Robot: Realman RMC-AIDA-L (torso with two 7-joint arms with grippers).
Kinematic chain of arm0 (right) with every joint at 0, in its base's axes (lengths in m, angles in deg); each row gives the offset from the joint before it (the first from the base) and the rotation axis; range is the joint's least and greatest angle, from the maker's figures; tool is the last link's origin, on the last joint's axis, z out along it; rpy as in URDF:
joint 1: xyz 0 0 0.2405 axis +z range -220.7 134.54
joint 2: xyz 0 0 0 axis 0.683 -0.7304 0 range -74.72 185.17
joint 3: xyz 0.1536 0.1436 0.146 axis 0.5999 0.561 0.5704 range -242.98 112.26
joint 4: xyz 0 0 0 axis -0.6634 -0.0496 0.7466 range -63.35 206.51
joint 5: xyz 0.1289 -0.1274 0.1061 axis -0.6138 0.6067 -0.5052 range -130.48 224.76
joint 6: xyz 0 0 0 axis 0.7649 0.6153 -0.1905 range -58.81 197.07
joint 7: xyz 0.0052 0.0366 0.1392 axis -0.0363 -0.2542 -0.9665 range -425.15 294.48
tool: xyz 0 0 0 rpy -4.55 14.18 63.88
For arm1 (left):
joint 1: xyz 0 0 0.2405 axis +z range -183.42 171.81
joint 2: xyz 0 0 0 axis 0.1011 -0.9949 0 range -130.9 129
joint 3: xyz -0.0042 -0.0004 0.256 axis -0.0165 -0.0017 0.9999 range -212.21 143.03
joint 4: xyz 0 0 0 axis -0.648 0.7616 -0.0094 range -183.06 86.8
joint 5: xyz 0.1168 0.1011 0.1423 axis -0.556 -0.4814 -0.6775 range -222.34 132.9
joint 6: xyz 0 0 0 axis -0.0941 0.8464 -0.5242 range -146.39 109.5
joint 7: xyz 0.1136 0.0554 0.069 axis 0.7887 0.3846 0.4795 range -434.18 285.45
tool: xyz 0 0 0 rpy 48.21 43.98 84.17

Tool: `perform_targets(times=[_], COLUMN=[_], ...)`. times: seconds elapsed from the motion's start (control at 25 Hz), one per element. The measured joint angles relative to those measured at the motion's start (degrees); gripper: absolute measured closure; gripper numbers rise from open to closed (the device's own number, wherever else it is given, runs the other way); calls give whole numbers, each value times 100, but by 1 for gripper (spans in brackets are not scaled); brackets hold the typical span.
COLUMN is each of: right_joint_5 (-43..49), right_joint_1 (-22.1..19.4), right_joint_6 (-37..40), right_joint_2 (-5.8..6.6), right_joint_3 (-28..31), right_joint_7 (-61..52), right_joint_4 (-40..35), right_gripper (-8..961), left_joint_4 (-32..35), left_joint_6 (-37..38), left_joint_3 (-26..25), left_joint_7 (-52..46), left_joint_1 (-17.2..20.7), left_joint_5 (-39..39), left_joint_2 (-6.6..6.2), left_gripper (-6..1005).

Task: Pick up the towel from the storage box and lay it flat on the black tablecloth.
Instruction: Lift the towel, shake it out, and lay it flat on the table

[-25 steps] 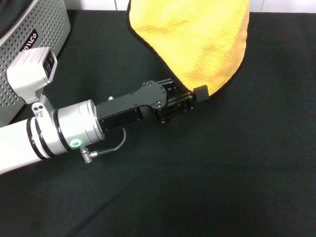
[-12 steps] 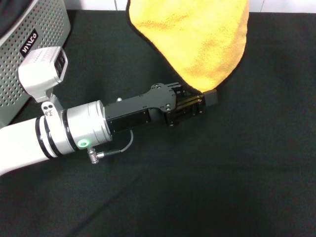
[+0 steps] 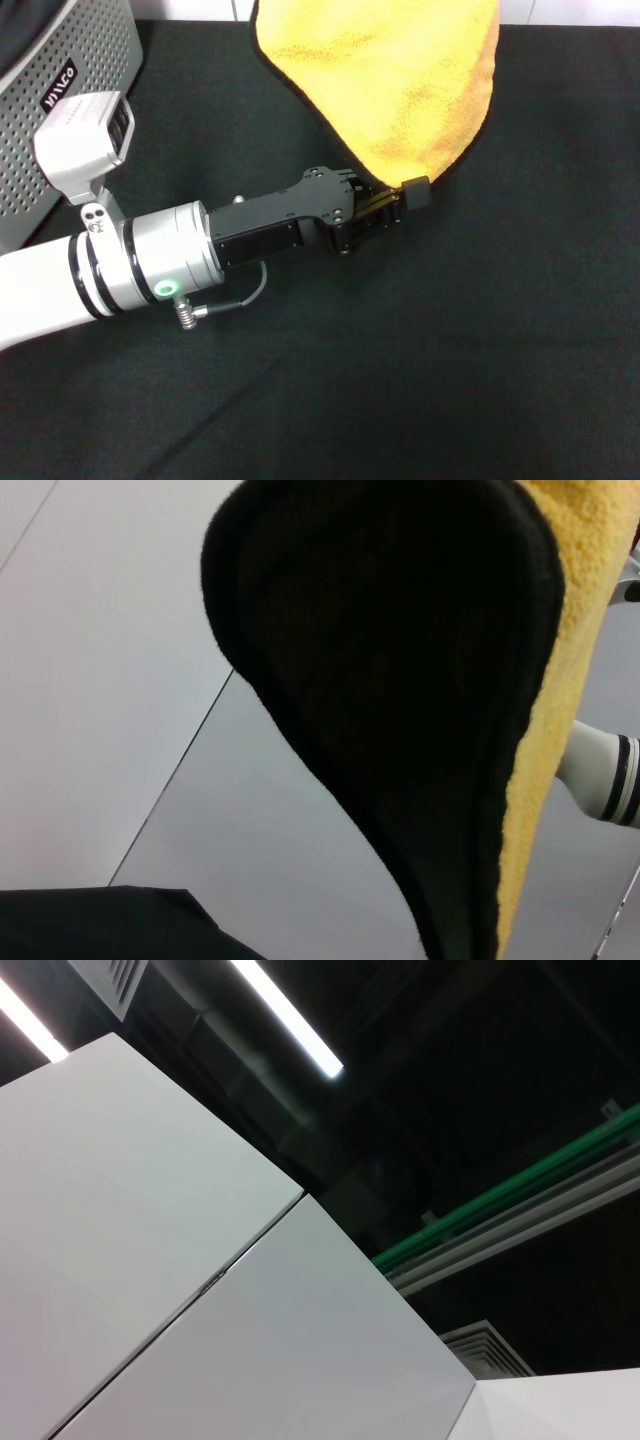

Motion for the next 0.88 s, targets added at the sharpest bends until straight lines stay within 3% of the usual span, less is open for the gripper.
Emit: perform_targets(times=[0.08, 0.28, 0.52, 0.88], right_joint_5=[1, 4, 23, 22], right_joint_1=[0, -2, -38, -147], right_joint_6=[-3, -20, -66, -135], right_joint_2=[0, 0, 14, 18], right_joint_3=[0, 0, -132, -149], right_joint_7=[0, 0, 0, 5], right_joint_4=[0, 0, 84, 256], right_gripper=[948, 948, 948, 948], left_joint_4=[5, 8, 10, 27], left_joint_6=[-1, 10, 117, 768], left_joint_3=[4, 5, 6, -5], left_joint_7=[-5, 0, -12, -124], left_joint_1=[0, 0, 13, 56], left_joint_5=[-9, -13, -18, 15], left_joint_2=[-3, -4, -10, -38], left_gripper=[658, 899, 968, 968])
